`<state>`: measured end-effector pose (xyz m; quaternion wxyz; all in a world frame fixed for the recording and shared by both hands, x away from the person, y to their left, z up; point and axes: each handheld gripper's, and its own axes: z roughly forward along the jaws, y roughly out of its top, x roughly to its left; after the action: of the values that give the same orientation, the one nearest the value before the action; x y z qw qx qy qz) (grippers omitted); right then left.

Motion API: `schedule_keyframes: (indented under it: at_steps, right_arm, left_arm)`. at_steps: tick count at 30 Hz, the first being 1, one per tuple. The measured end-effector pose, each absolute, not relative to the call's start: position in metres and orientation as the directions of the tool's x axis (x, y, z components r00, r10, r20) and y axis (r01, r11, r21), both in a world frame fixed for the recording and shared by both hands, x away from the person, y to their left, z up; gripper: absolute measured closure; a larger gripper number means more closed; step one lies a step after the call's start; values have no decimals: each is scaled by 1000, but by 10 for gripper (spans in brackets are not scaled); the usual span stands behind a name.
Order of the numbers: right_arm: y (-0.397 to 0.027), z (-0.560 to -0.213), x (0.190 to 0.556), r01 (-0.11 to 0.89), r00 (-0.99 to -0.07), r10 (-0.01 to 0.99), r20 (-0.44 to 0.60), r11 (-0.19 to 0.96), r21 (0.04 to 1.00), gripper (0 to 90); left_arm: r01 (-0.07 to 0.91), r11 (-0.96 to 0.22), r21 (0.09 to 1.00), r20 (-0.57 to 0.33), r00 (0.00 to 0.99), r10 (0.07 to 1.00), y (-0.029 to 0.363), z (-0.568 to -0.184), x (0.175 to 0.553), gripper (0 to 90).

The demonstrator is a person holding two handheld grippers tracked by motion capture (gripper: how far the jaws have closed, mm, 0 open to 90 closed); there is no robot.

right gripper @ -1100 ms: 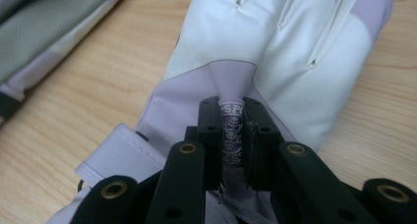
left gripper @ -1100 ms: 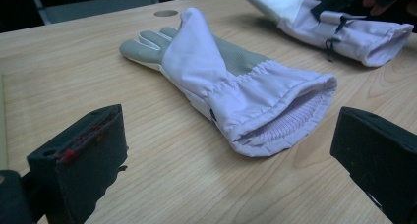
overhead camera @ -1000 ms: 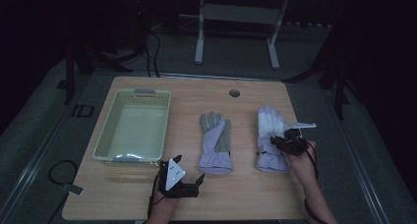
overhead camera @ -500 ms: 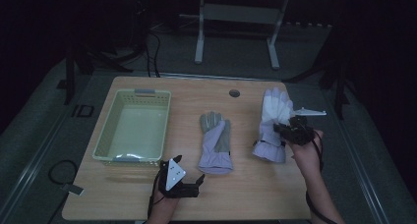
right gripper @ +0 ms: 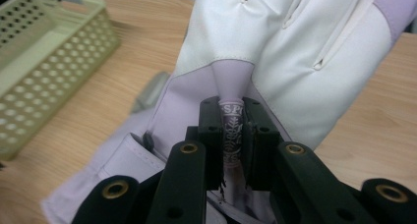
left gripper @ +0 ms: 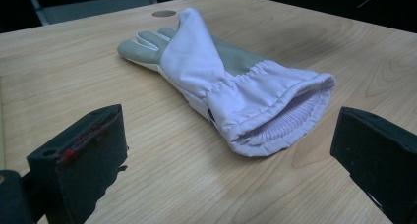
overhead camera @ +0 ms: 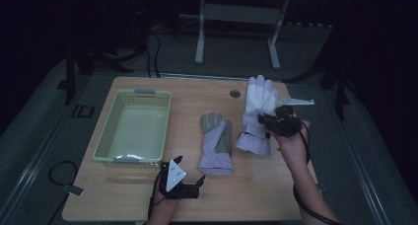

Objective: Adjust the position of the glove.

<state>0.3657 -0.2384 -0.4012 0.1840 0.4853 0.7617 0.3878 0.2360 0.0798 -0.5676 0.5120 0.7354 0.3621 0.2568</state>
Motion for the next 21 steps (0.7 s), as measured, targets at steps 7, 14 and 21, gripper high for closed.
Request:
schedule_keyframes:
  at_steps: [7, 14, 21]
  right_arm:
    - [-198, -398, 364, 604, -491, 861, 132, 227, 764, 806]
    - [-162, -405, 362, 612, -532, 833, 153, 253, 749, 806]
    - [-142, -432, 366, 659, -538, 827, 163, 291, 694, 806]
  left_arm:
    - [266, -214, 940, 10, 605, 796, 80, -568, 236, 4]
    - [265, -210, 941, 7, 607, 795, 80, -568, 236, 4]
    - [264, -216, 940, 11, 609, 793, 80, -568, 235, 4]
